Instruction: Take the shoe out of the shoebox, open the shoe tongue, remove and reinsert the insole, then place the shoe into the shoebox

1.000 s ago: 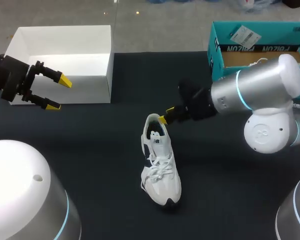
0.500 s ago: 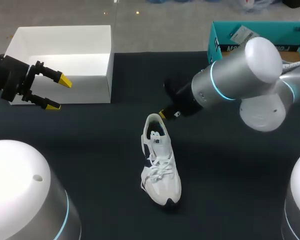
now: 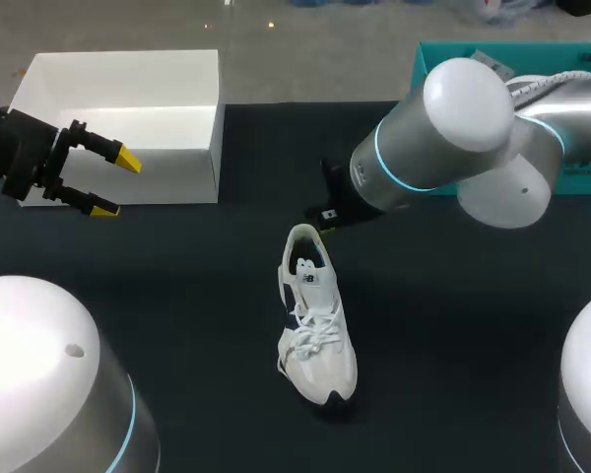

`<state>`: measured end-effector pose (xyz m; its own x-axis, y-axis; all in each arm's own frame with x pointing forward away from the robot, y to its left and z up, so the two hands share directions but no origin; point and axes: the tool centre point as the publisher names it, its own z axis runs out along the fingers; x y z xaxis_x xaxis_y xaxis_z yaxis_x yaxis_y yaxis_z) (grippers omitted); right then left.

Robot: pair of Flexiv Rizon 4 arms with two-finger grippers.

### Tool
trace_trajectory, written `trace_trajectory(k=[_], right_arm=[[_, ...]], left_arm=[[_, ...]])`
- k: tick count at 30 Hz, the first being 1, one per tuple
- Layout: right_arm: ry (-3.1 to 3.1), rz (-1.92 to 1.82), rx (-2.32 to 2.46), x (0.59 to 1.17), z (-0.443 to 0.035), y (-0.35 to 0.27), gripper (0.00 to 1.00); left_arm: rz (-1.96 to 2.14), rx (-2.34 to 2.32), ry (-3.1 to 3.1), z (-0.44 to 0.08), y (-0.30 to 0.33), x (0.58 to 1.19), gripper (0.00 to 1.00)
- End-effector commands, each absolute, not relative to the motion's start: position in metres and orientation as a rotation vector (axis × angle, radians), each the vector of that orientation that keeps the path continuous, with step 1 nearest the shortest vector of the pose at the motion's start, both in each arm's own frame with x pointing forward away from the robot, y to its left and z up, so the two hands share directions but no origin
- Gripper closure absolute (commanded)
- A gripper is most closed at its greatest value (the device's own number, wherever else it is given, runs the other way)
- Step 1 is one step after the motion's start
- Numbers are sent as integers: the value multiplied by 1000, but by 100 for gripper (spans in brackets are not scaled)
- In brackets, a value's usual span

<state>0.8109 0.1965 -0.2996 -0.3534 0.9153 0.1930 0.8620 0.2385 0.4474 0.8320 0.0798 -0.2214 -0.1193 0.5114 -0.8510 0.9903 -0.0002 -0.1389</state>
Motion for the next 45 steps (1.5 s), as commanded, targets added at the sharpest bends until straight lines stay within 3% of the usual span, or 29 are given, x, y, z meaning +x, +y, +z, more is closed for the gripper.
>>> trace_trajectory(k=[1, 15, 34, 45], right_arm=[[2029, 343, 1850, 809, -298, 200, 100], [2234, 409, 1903, 794, -332, 243, 100], [2145, 356, 1990, 805, -363, 223, 100], [2194, 255, 2034, 809, -407, 228, 100]], left_arm=[[-1032, 1561, 1691, -221, 80, 831, 0], [-1032, 1561, 1691, -221, 80, 831, 0], [-1032, 1561, 1691, -221, 80, 831, 0], [-1032, 1561, 1691, -221, 80, 831, 0]])
